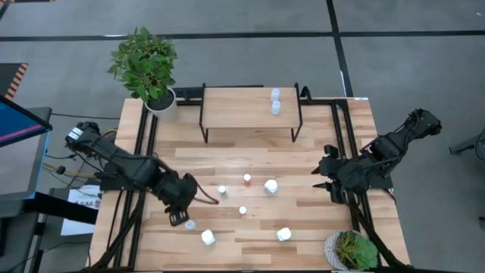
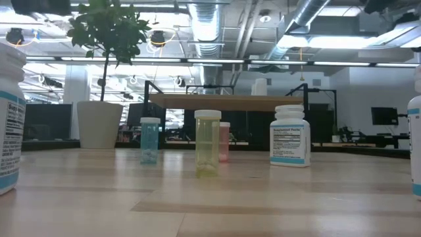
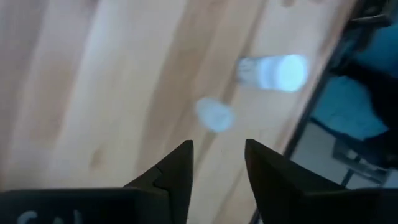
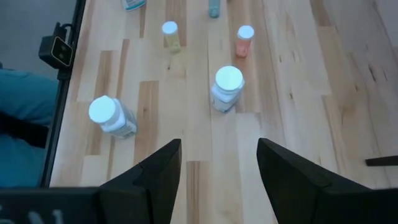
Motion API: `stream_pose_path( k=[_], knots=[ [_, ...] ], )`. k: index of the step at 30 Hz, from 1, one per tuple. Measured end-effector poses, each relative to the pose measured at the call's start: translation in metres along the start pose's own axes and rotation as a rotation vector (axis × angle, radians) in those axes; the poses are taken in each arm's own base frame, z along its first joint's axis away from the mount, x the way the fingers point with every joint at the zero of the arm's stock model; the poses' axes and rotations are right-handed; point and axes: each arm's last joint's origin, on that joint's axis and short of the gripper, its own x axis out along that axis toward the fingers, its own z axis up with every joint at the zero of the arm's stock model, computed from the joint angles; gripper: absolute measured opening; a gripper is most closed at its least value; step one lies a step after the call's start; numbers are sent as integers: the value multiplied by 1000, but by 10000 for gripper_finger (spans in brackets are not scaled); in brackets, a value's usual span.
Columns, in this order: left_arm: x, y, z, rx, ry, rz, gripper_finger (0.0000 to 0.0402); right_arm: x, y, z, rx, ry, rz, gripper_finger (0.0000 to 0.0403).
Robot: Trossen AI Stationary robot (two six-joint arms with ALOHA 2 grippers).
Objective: Pick and place medicine bottles onto shelf by color
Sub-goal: Put the white pill bottle aligned with the other white pill bottle on the shelf
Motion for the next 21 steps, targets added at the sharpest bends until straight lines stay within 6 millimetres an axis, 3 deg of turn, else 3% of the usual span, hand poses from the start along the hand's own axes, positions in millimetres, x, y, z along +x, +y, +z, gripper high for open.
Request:
stream_pose_path(
  k=[5,10,14,21],
  knots=[
    [1,-13,-13,5,-77,14,186,0,0,0,-9,1,0,232],
    [12,-24,-23,143,-169,115,235,0,-1,-2,-43,24,-10,232],
    [34,-35,-29,211,-127,166,254,0,-3,-5,-51,47,-22,232],
    [84,-53,-31,303,62,167,251,0,-4,-6,-58,65,-32,232]
  ],
)
